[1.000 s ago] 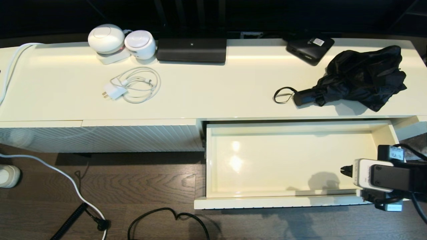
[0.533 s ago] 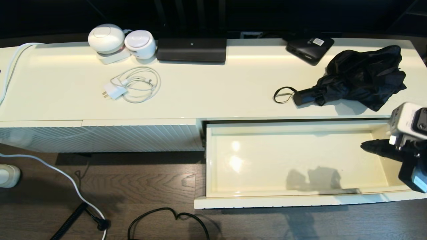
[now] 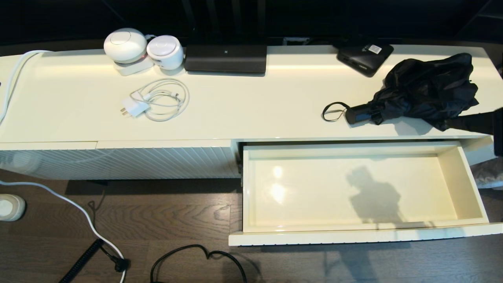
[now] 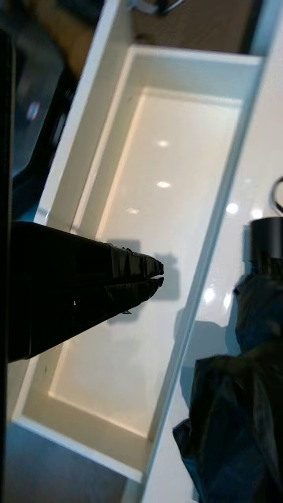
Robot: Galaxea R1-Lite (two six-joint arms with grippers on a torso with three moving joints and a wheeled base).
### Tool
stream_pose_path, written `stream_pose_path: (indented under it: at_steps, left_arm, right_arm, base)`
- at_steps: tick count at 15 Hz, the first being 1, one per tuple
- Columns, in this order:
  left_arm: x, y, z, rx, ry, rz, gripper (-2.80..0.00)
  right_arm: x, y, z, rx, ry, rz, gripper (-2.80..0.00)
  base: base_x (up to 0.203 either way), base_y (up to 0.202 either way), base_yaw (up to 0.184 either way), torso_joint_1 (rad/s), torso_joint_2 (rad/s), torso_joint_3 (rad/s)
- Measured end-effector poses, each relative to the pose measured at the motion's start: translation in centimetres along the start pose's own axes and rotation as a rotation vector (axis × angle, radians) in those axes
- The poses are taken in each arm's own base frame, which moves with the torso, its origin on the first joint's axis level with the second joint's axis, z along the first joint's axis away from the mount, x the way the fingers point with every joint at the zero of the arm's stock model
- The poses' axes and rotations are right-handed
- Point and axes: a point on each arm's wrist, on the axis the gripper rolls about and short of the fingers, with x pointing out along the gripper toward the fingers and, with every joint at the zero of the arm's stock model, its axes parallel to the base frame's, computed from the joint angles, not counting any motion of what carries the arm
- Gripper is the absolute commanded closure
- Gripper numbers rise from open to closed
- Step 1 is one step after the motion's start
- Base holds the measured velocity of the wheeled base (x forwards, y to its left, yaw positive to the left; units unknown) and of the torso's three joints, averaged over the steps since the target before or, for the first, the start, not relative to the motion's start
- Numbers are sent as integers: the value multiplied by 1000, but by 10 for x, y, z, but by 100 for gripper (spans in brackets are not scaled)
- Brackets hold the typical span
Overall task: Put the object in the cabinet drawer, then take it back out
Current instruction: Put the umbrella in the drawer
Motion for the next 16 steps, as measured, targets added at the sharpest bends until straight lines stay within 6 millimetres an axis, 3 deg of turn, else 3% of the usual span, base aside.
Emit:
stream_pose_path:
  at_steps: [4, 10, 13, 15, 16]
  left_arm:
    - [0, 0, 0, 0, 0, 0, 0]
    - [0, 0, 0, 0, 0, 0, 0]
    - [0, 0, 0, 0, 0, 0, 0]
    - [0, 0, 0, 0, 0, 0, 0]
    - [0, 0, 0, 0, 0, 0, 0]
  right_arm:
    - [14, -3, 30, 466, -5, -112, 0]
    - [57, -6, 30, 960, 10, -377, 0]
    - [53, -2, 36, 1063, 2, -369, 0]
    - [40, 6, 46, 1082, -16, -322, 0]
    - [30, 10, 50, 1090, -13, -300, -280]
  base:
    - [0, 0, 0, 0, 0, 0]
    - [0, 0, 0, 0, 0, 0]
    - [0, 0, 0, 0, 0, 0]
    - [0, 0, 0, 0, 0, 0]
    - [0, 0, 0, 0, 0, 0]
